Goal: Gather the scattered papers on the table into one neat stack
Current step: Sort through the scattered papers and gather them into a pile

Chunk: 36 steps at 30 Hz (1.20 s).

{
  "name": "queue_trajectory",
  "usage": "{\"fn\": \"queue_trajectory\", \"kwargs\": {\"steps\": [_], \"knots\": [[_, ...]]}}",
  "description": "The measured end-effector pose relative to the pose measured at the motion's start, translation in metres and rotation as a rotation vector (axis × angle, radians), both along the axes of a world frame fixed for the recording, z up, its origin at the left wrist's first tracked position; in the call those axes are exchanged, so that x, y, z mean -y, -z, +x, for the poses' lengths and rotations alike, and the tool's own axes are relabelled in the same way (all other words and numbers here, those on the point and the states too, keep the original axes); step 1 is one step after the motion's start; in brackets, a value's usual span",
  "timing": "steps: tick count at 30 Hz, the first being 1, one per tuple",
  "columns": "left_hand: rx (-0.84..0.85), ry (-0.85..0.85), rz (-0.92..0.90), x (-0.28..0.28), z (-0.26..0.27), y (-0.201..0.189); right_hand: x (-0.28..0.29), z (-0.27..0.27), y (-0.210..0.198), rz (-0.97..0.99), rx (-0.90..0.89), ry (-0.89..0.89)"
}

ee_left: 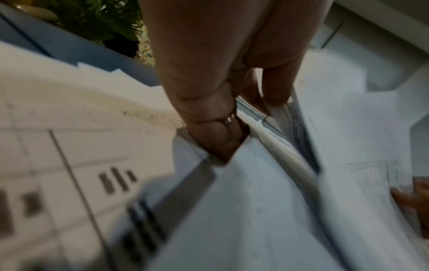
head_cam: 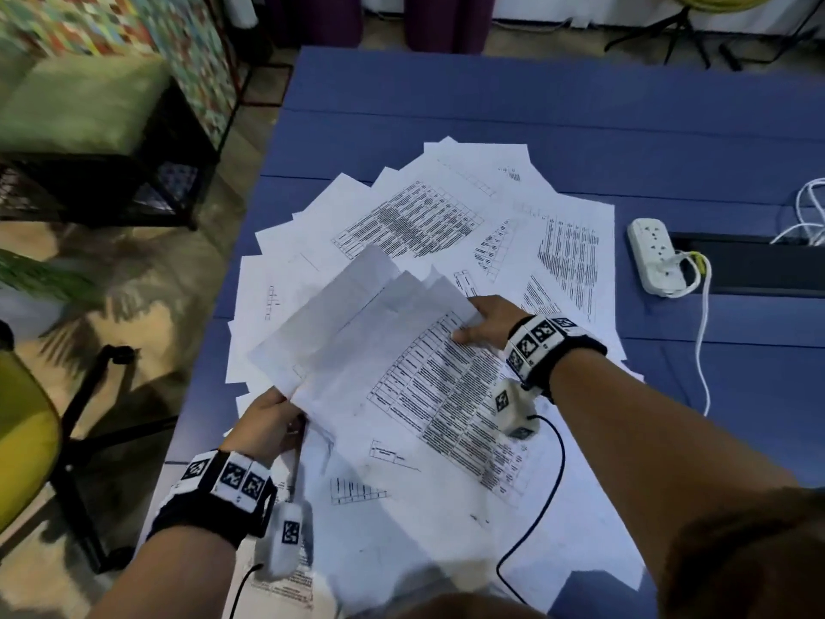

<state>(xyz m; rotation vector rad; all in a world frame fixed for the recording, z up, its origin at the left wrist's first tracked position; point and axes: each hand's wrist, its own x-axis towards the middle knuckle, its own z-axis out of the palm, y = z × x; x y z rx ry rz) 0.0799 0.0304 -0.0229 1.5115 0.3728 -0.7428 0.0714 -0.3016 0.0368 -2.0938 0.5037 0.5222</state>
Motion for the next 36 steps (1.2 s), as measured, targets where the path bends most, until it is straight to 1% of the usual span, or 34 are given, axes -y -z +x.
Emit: {"fn": "queue_trajectory", "kwargs": {"steps": [2,4,5,7,8,10,13,14,18,20,22,24,26,27,29,30,31,33,34,36], "knots": [[-0.025,-0.096,0.008,0.003,0.0,0.0,0.002,-0.006,0.003,-0.026,0.015,0.091],[-0.026,-0.103,-0.008,0.004,0.0,0.003,0.003,-0.015,0.006,-0.094,0.045,0.223],[-0.028,-0.087,-0.006,0.008,-0.002,-0.002,0.001,-0.021,0.006,-0.136,0.04,0.264],[0.038,-0.06,-0.007,0.014,-0.007,-0.004,-0.011,-0.032,0.006,-0.196,0.001,0.284],[0.054,-0.072,-0.012,0.016,-0.01,-0.001,-0.02,-0.039,0.008,-0.204,-0.023,0.284],[0.086,-0.08,-0.035,0.023,-0.017,0.001,-0.037,-0.051,0.015,-0.166,-0.057,0.326],[0.125,-0.114,-0.035,0.025,-0.023,0.013,-0.057,-0.062,0.025,-0.116,-0.026,0.494],[0.119,-0.136,-0.039,0.027,-0.026,0.009,-0.059,-0.063,0.026,-0.105,-0.022,0.55],[0.008,-0.219,-0.138,0.027,-0.036,0.006,-0.052,-0.072,0.025,-0.071,0.019,0.752],[-0.028,-0.19,-0.114,0.027,-0.04,0.006,-0.049,-0.078,0.029,-0.094,0.024,0.785],[0.031,-0.097,0.007,0.028,-0.047,0.005,-0.054,-0.083,0.03,-0.096,-0.007,0.727],[0.102,0.02,0.094,0.031,-0.053,0.004,-0.064,-0.086,0.03,-0.07,-0.03,0.59],[0.148,0.078,0.145,0.029,-0.053,0.007,-0.066,-0.087,0.027,-0.065,-0.028,0.433],[0.187,0.067,0.188,0.027,-0.051,0.005,-0.059,-0.087,0.025,-0.067,-0.005,0.401],[0.203,0.009,0.211,0.02,-0.047,0.006,-0.035,-0.086,0.022,-0.1,0.033,0.438],[0.177,-0.034,0.215,0.017,-0.047,0.004,-0.018,-0.087,0.022,-0.19,0.028,0.445],[0.178,-0.062,0.214,0.011,-0.046,0.006,-0.002,-0.09,0.021,-0.326,-0.026,0.407],[0.146,-0.129,0.182,-0.004,-0.045,0.013,0.025,-0.1,0.019,-0.571,-0.176,0.257],[0.137,-0.171,0.162,-0.012,-0.045,0.018,0.035,-0.105,0.019,-0.624,-0.222,0.197],[0.122,-0.225,0.126,-0.026,-0.044,0.032,0.048,-0.114,0.019,-0.673,-0.267,0.134]]}}
